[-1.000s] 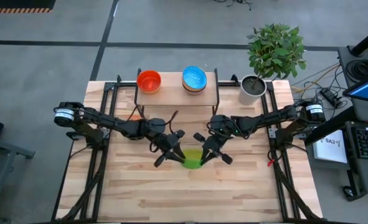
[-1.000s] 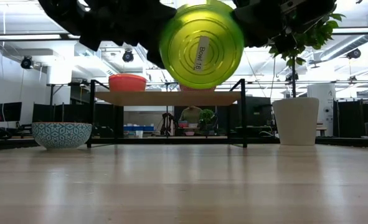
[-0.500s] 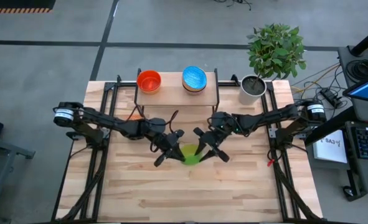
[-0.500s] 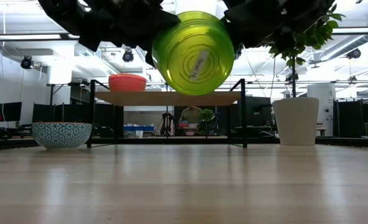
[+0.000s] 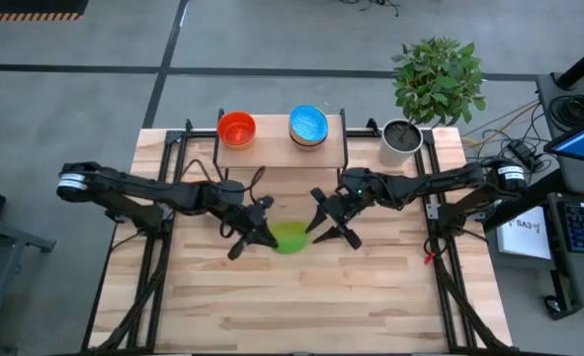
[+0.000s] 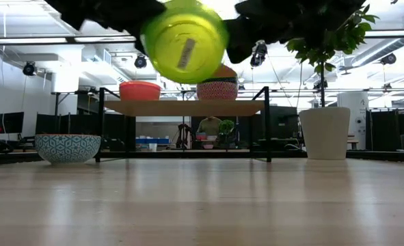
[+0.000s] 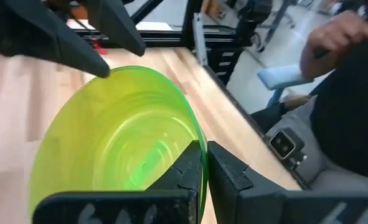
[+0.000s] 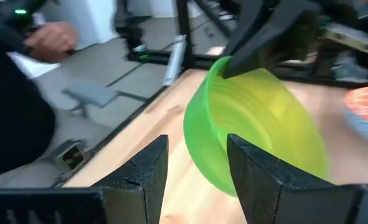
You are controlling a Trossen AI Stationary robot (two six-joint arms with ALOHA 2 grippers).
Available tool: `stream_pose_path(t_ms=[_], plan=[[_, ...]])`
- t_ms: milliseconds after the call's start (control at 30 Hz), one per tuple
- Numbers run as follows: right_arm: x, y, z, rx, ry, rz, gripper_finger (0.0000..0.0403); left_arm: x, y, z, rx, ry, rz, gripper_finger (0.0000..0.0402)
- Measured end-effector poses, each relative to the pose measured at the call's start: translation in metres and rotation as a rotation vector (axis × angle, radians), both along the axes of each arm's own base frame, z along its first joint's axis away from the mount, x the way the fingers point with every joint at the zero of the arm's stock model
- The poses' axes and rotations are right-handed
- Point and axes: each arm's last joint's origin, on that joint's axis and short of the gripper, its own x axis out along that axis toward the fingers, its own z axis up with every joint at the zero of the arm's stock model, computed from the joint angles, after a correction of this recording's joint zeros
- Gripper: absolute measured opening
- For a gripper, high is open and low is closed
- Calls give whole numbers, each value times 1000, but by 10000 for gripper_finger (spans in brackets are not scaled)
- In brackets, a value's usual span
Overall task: Place and stack bowls onto a shelf
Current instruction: Stack the green bowl on top of the orange bowl on the shelf
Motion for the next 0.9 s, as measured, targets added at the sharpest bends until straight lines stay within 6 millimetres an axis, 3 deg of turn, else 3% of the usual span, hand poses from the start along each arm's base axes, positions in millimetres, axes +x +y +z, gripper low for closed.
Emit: stream_pose_path(t_ms=[333, 533, 733, 900], plan=[[-12, -3, 21, -41, -65, -84, 150, -38, 19, 30, 126, 2, 282, 0], [-14, -3, 20, -45, -53, -84, 150, -58, 44, 74, 370, 131, 688, 0], [-15, -3, 17, -45, -33, -84, 150, -66, 73, 113, 584, 245, 820, 0], [-15, -3, 16, -45, -26, -85, 150, -67, 111, 123, 613, 341, 855, 0]])
